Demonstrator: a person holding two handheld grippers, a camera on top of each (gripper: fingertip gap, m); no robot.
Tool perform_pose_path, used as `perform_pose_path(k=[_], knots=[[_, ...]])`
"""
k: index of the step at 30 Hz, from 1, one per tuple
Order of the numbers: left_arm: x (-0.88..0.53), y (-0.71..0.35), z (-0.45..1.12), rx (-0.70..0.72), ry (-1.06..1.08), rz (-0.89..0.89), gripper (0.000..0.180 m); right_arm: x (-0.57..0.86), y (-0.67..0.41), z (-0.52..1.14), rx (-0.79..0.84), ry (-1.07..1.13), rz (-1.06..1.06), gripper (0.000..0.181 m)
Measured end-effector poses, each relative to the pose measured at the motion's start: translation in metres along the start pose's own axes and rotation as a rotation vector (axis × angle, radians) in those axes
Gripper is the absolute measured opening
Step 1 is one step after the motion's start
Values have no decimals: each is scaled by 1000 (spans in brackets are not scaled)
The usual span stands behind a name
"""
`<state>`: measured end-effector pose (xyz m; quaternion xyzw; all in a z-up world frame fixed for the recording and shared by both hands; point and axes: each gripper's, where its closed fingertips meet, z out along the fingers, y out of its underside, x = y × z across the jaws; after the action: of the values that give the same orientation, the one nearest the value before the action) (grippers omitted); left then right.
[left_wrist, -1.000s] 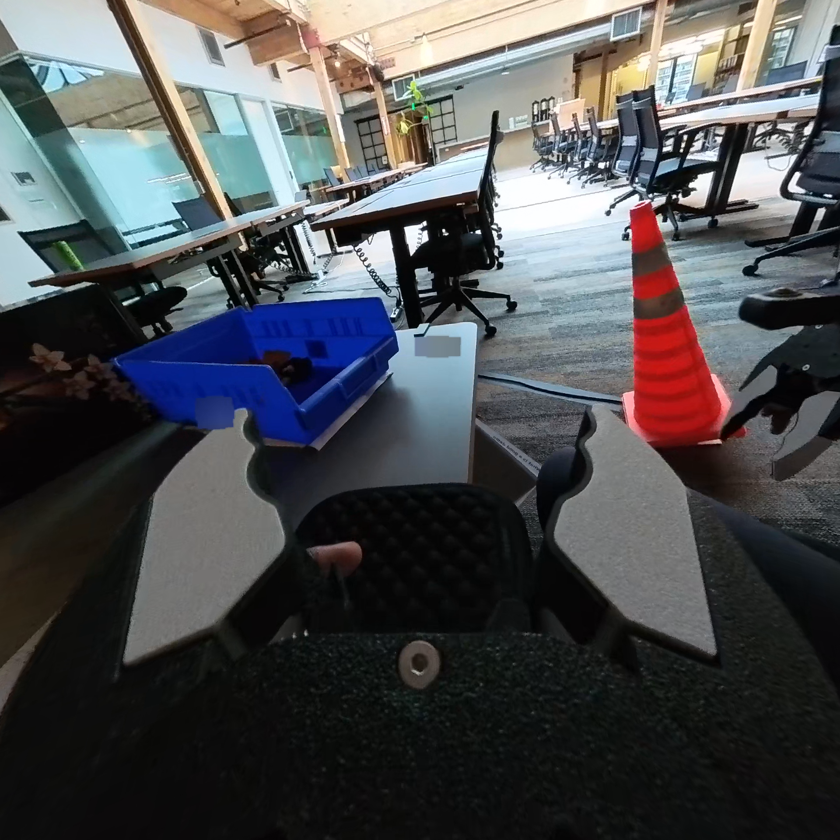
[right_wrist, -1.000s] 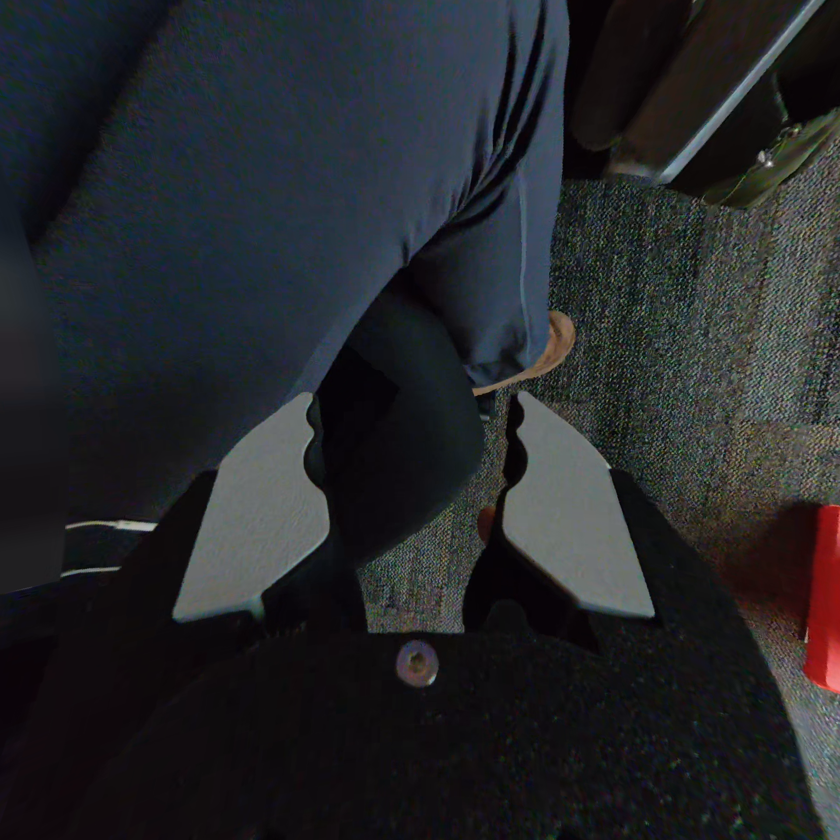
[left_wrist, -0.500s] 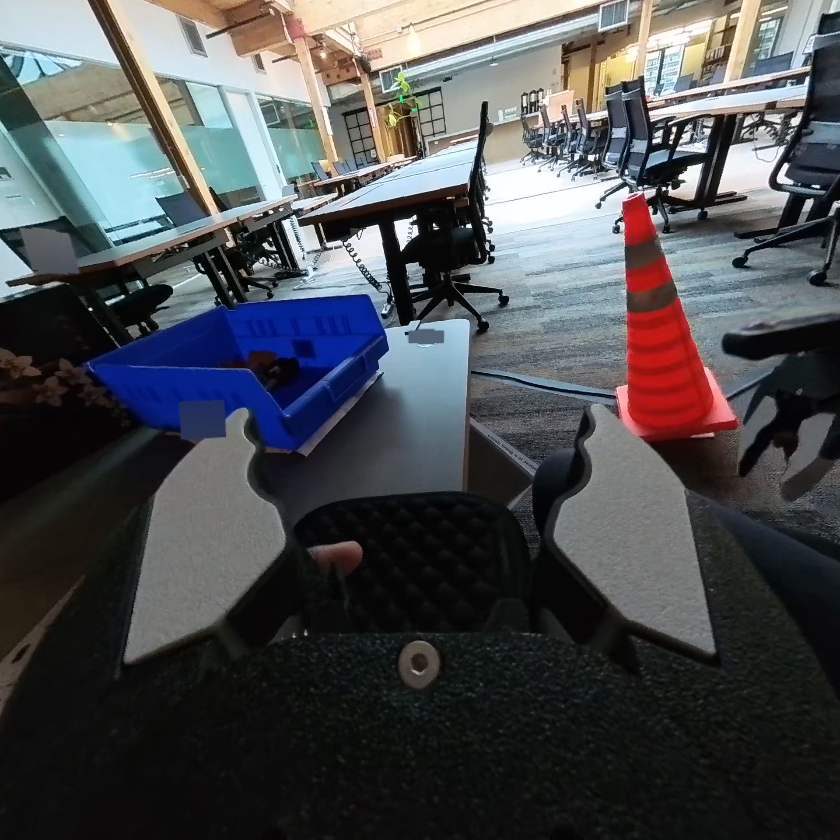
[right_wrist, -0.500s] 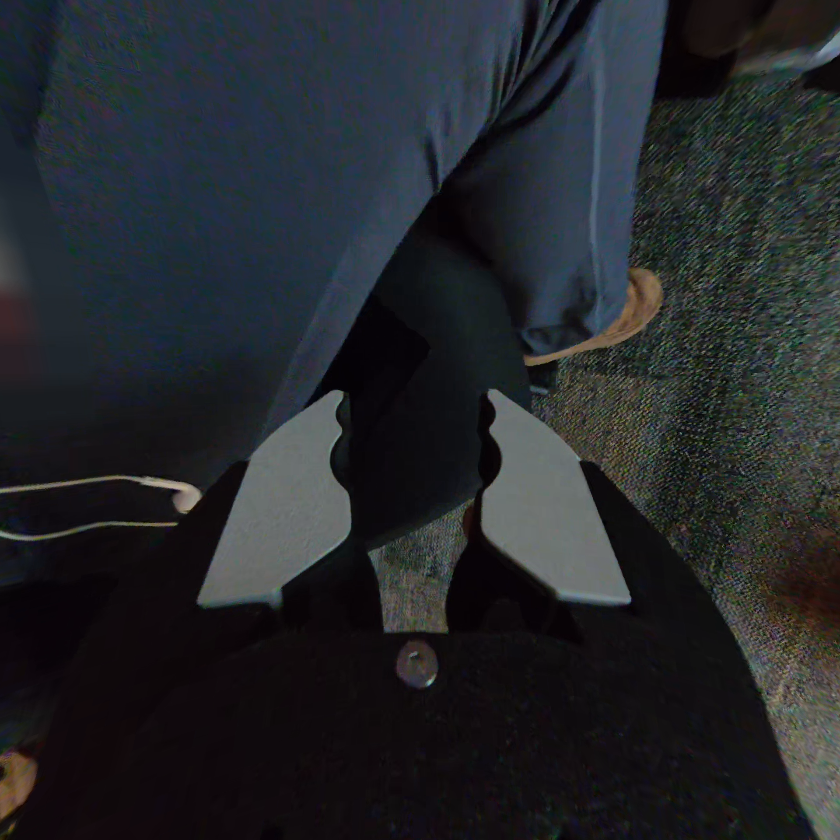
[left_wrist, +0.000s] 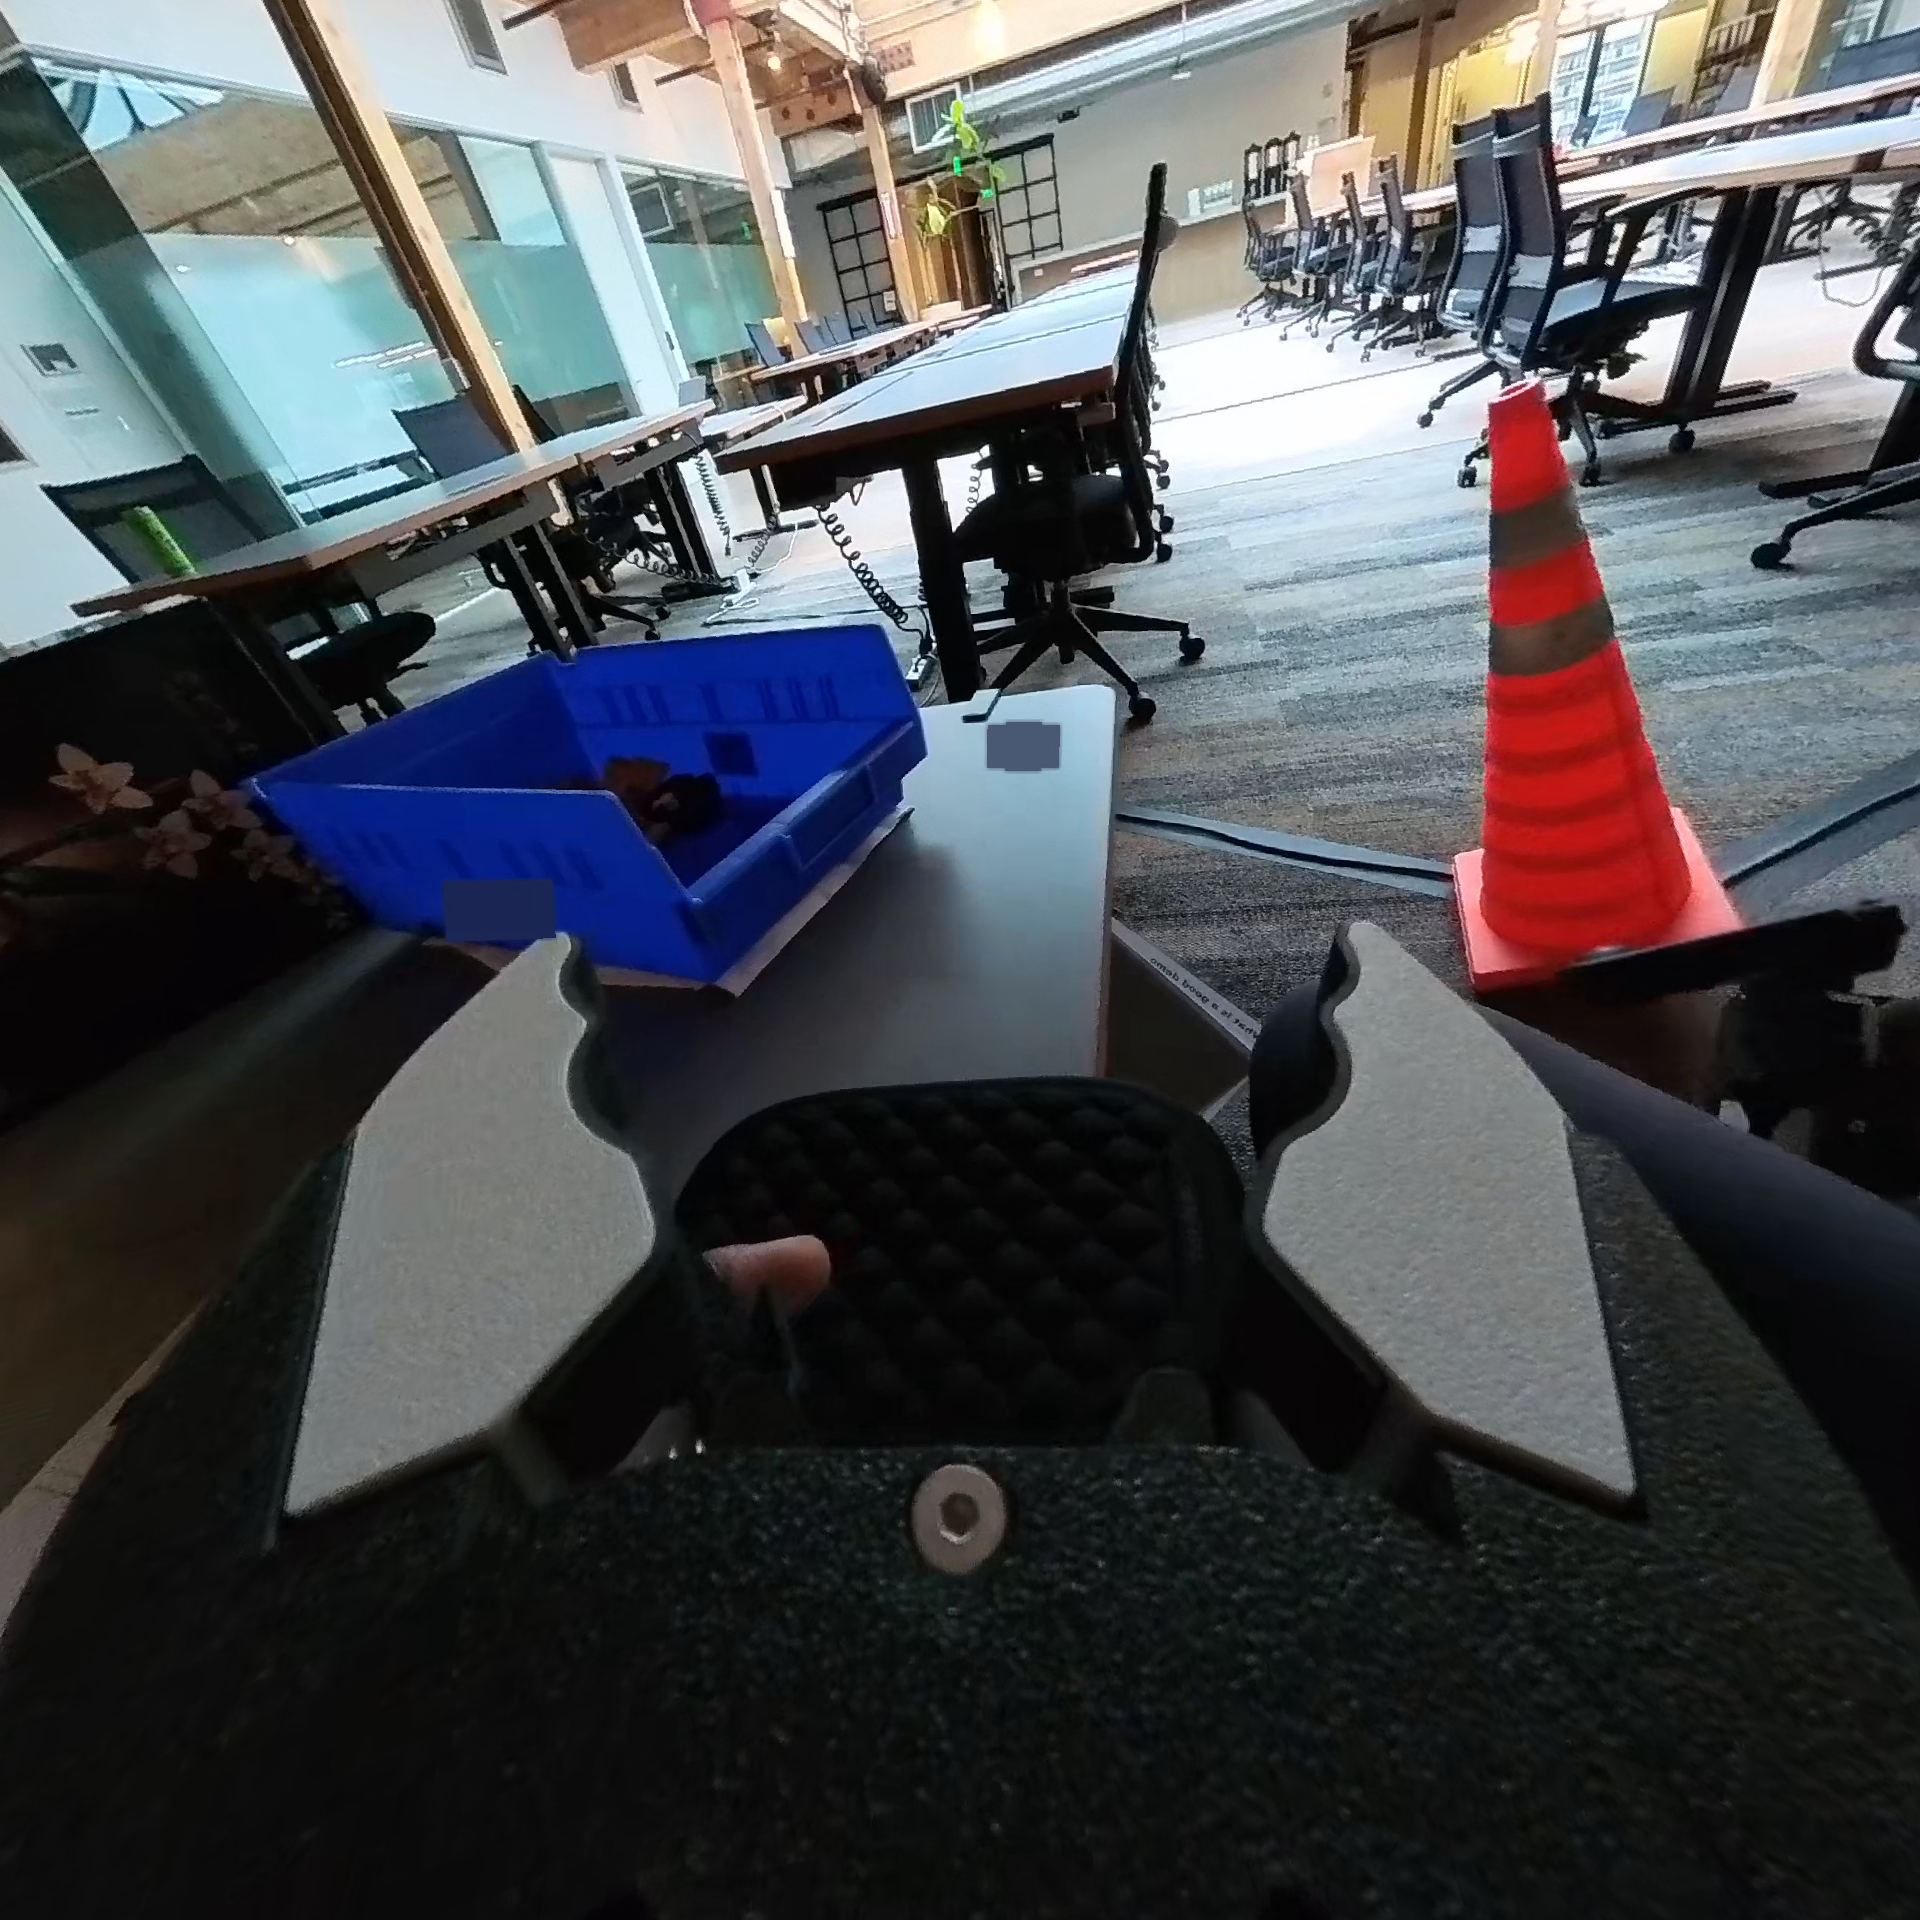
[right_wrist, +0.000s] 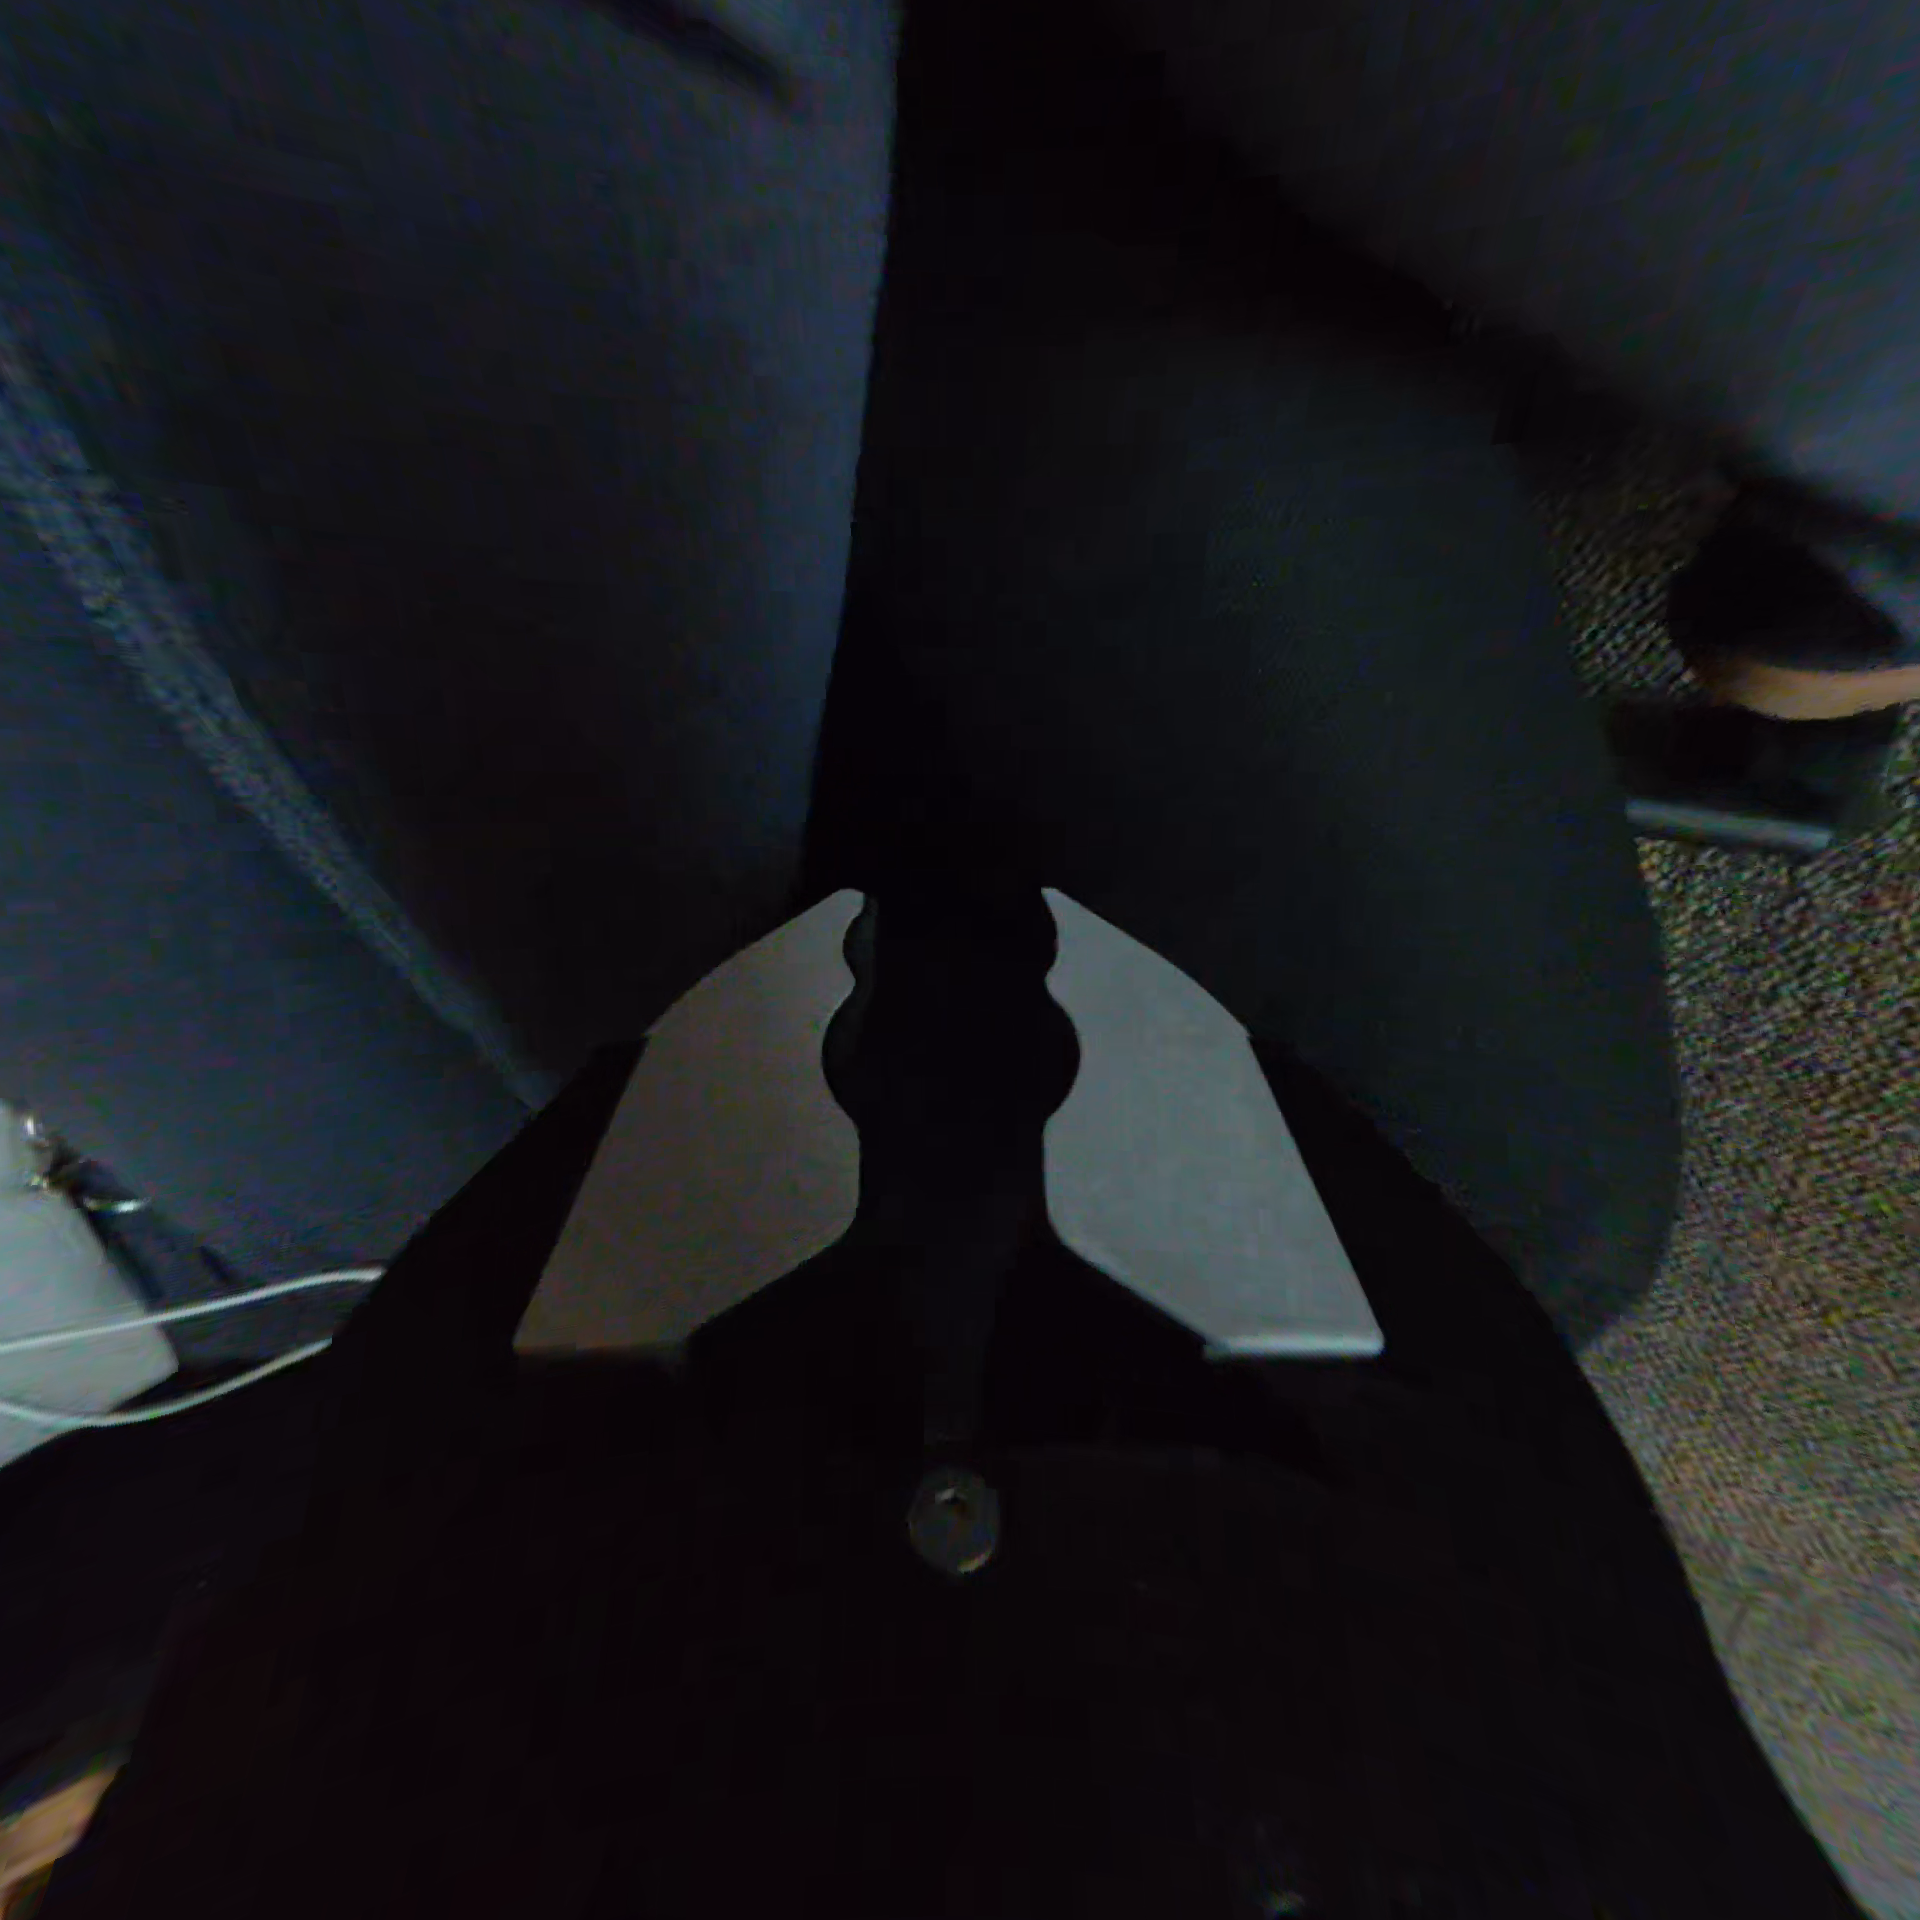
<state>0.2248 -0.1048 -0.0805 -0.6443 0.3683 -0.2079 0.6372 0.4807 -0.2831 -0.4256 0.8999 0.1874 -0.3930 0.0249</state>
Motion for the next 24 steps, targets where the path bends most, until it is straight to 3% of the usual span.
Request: perform_pose_path(k=[4, 11, 17, 24], knots=[[-4, -2, 1, 7, 15, 18, 125, -13, -4, -7, 124, -72, 20, 15], [-19, -28, 13, 84, 72, 62, 122, -37, 7, -46, 239, 76, -83, 14], [-21, -70, 60, 205, 182, -30, 121, -101, -8, -104, 288, 193, -304, 11], [18, -119, 129, 324, 311, -80, 115, -202, -51, -146, 365, 156, -535, 12]])
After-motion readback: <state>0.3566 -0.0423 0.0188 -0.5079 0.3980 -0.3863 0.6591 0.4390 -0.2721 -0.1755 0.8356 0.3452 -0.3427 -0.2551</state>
